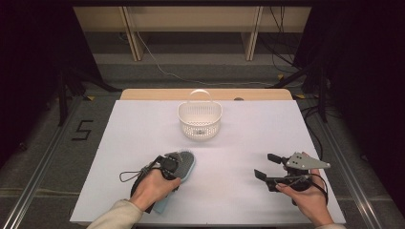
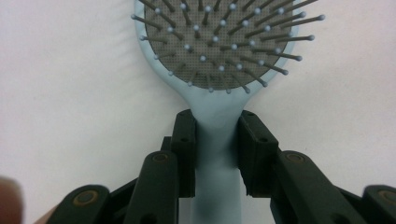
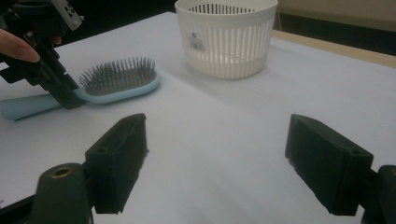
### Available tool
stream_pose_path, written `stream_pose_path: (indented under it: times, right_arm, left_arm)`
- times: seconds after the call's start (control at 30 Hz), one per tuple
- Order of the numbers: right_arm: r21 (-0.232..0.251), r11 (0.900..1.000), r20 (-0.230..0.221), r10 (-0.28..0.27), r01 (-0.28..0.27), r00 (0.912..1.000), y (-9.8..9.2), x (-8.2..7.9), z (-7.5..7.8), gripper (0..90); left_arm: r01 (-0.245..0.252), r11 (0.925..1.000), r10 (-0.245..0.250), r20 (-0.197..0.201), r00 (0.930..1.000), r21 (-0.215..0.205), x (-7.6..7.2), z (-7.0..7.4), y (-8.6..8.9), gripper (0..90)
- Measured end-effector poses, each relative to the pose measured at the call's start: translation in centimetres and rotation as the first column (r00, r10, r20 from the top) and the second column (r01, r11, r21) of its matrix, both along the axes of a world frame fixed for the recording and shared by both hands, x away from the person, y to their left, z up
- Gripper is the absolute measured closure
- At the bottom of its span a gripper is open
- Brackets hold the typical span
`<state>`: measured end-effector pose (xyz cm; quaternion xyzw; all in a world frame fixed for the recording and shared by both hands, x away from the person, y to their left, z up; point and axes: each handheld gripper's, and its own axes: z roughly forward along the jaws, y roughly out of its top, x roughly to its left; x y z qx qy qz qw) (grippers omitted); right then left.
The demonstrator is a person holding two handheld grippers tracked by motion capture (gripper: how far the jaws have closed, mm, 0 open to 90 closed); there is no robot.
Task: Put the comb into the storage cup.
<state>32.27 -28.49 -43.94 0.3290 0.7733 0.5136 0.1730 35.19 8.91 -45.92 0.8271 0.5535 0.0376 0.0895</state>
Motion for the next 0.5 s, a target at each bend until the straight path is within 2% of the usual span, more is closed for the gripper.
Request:
stream_pose_path:
  times: [0.1,0.23,0.4,0.43,0.5]
  right_arm:
    - [0.000,1.000,0.001,-0.003,0.003,1.0000,-0.08,-0.02,0.04,21.6]
    - [0.002,1.000,0.000,-0.005,0.005,1.0000,-0.09,-0.02,0.05,21.7]
    - [0.005,1.000,0.002,-0.006,0.006,1.0000,-0.09,-0.03,0.07,21.8]
    - [0.005,1.000,0.003,-0.006,0.006,1.0000,-0.10,-0.03,0.07,21.9]
    - [0.007,1.000,0.004,-0.006,0.006,1.0000,-0.10,-0.03,0.07,21.9]
  left_arm:
    - [0.020,0.9998,-0.020,0.011,0.9998,0.000,-0.03,0.14,0.12,69.7]
    - [0.046,0.9988,-0.045,0.044,0.9980,-0.016,-0.14,0.37,0.17,69.7]
    - [0.057,0.9980,-0.056,0.055,0.9969,-0.028,-0.21,0.47,0.14,69.8]
    - [0.061,0.9975,-0.059,0.076,0.9954,-0.035,-0.19,0.64,0.17,69.8]
    - [0.058,0.9974,-0.054,0.083,0.9951,-0.042,-0.20,0.73,0.17,69.8]
